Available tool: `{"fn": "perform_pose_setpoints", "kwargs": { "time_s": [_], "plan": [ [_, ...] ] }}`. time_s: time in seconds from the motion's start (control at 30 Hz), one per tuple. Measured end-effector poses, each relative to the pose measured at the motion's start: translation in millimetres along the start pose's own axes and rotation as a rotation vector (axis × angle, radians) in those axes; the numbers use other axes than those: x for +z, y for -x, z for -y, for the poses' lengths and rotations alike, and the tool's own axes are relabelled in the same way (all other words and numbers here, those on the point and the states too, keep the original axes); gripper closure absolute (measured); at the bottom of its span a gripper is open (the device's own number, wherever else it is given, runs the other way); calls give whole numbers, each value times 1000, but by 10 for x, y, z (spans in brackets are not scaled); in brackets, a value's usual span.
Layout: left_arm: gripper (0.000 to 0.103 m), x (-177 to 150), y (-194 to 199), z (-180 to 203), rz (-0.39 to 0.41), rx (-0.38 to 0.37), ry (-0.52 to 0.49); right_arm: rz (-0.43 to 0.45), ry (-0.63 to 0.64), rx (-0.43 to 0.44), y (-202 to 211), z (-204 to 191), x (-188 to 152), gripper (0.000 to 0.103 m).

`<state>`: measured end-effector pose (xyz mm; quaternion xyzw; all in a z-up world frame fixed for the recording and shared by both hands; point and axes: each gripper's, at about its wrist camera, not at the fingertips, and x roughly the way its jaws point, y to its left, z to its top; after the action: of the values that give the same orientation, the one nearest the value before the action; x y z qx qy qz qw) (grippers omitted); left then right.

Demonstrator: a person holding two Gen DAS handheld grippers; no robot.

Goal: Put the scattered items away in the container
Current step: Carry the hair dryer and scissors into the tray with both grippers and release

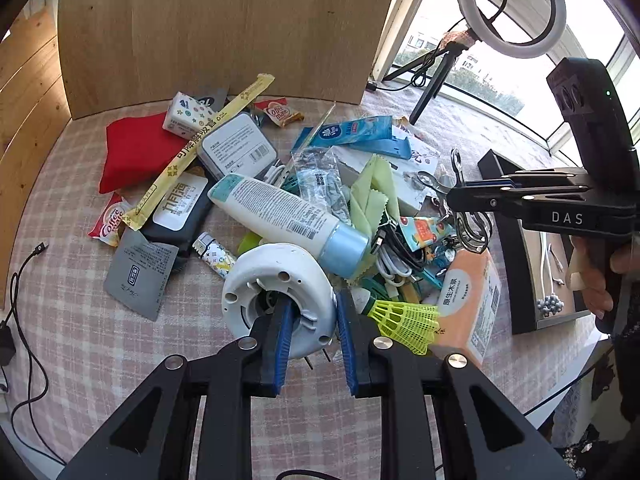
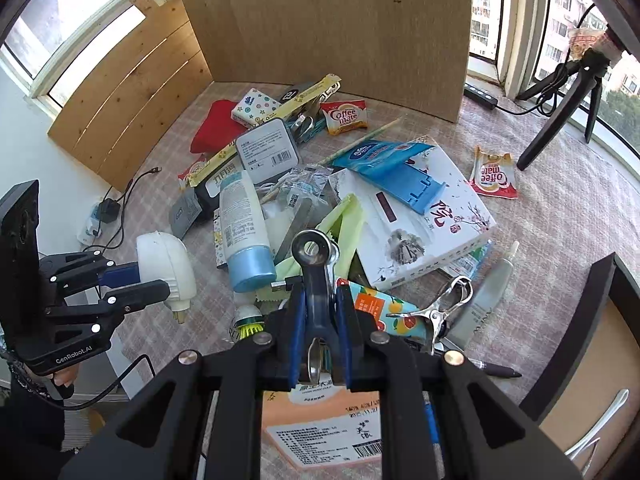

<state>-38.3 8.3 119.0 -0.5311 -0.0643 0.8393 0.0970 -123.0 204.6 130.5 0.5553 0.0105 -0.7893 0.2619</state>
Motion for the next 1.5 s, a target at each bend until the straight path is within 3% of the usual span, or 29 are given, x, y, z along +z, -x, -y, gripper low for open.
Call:
{"fn": "perform_pose_setpoints", "kwargs": {
  "time_s": [0.27,0.37,0.47,0.67,0.87,1.07,1.1,1.13,1.17,1.2,1.5],
  "plan": [
    [83,167,60,712,29,-90,-115,118,-161,-53,587,545,-498,88],
    [83,201,17,1147,23,-157,-184,163,-255,-86,833,840,-829,88],
    [83,210,-82,1645,-2,-236,-268,196,-339,-174,1068,1149,-1186,88],
    [83,159,-340,2556,-66,-325,-421,235,-560,-267,1433,1825,-1917,88],
    [83,116,-537,3165,-96,-346,-513,256,-682,-335,1627,2152,-2430,88],
    [82,68,-586,3466,-102,-318,-560,285,-730,-370,1710,2261,-2600,86],
    [75,60,-588,3497,-99,-294,-567,278,-733,-386,1712,2265,-2598,73],
    [67,63,-598,3516,-95,-269,-570,270,-737,-409,1713,2264,-2591,51],
    [51,65,-586,3517,-85,-257,-568,279,-737,-430,1725,2252,-2584,41],
    [44,68,-559,3503,-68,-259,-562,300,-734,-444,1743,2227,-2580,34],
    [44,117,-425,3306,-24,-252,-528,283,-668,-430,1658,2110,-2314,34]
  ]
}}
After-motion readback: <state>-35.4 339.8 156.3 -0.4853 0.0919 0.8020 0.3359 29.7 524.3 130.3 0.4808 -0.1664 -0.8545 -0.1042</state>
